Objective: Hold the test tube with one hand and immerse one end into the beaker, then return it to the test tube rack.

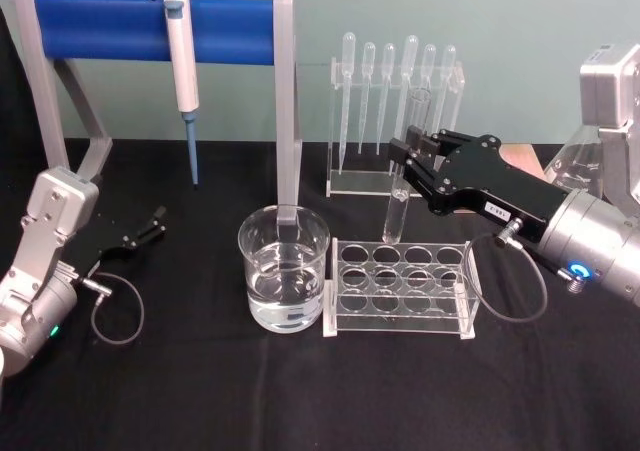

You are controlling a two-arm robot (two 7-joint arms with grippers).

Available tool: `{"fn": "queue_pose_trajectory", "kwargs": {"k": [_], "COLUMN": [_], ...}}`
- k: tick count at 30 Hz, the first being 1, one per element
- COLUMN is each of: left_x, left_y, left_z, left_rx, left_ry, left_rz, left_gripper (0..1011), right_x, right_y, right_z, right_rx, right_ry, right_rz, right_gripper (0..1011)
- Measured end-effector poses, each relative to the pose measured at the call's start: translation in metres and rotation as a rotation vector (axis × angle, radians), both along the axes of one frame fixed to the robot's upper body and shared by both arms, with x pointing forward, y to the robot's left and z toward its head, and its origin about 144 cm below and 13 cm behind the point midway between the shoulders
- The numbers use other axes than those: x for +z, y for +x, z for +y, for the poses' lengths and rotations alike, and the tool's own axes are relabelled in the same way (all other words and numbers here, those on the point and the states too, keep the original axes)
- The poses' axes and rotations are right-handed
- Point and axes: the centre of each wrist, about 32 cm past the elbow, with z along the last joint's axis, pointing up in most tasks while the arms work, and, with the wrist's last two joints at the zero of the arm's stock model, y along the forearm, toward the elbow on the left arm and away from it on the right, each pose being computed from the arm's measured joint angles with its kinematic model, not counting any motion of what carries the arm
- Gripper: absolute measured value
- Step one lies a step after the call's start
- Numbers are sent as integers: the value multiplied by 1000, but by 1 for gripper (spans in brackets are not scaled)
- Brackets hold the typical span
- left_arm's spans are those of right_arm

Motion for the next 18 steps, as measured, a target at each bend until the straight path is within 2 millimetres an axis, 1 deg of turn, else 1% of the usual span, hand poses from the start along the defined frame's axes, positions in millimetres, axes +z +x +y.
{"fn": "queue_pose_trajectory", "kwargs": {"k": [18], "left_x": [0], "left_y": [0], "left_z": [0], "left_rx": [0], "left_ry": [0], "left_rz": [0], "left_gripper": [1000], "right_x": [0], "right_y": [0], "right_z": [0], "right_rx": [0], "right_ry": [0], "right_rz": [0], "right_gripper": [225]}}
